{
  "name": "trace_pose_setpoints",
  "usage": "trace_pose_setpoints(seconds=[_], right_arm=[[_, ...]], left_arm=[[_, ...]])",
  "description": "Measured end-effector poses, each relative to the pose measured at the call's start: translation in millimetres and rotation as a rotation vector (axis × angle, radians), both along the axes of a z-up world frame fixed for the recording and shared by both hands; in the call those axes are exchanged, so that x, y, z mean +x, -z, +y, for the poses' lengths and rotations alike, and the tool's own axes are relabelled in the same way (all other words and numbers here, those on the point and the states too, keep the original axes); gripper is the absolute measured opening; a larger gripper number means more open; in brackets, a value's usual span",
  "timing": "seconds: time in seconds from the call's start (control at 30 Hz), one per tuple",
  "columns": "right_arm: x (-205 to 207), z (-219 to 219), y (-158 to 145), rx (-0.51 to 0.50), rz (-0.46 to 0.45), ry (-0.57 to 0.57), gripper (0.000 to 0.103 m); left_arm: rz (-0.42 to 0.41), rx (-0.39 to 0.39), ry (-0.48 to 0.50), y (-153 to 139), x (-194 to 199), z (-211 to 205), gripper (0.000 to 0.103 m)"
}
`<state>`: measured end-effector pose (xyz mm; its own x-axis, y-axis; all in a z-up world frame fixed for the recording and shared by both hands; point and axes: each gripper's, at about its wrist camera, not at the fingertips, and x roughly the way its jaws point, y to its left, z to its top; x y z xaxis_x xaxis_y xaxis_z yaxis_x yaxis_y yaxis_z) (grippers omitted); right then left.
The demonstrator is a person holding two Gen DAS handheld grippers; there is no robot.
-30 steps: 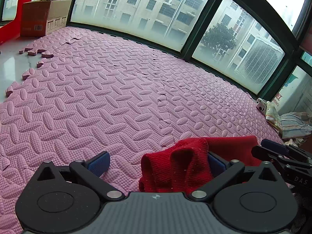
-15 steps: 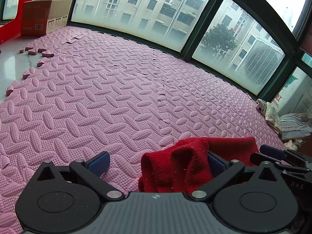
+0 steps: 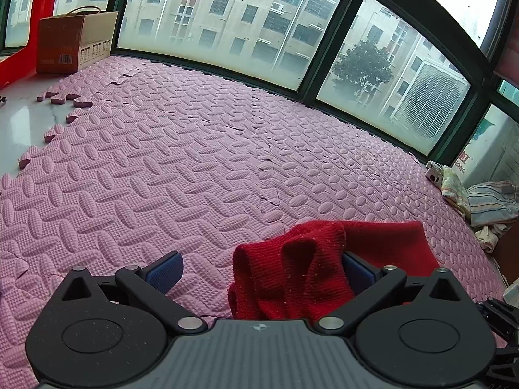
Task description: Fold clothes
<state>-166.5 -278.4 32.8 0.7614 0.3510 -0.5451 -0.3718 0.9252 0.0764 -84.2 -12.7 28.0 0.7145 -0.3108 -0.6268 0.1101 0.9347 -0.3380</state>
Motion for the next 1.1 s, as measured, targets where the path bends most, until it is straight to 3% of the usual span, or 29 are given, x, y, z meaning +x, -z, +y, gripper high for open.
trace_pose_setpoints(seconds=[0.2, 0.43, 0.63, 0.77, 0.9, 1.1], right_arm=[[-14.3, -12.9, -13.2, 0.035, -0.022, 0.027, 0.06], [-26.5, -16.5, -2.4, 0.015, -0.006, 0.014, 0.06], [-33.7, -18.9, -13.2, 0.035, -0.03, 0.011, 0.059], [-30.8, -19.6, -1.6, 0.033, 0.005, 0.002, 0.059], [-30.5, -19.4, -9.3, 0.035, 0.006, -0.003, 0.059], [-21.2, -25.6, -15.9, 0.1, 0.021, 0.012, 0.058]], left_arm=[[-0.048, 0.033, -0.002, -14.8, -18.5, -3.9, 0.103], [-0.083, 0.12, -0.015, -15.3, -37.1, -15.6, 0.103], [-0.073, 0.093, -0.042, -15.2, -40.5, -9.2, 0.103], [-0.046, 0.076, -0.046, -7.9, -38.4, -6.8, 0.103], [-0.019, 0.034, -0.056, -5.4, -38.8, -2.0, 0.103], [-0.058, -0.003, -0.073, -19.7, -40.0, 4.5, 0.103]])
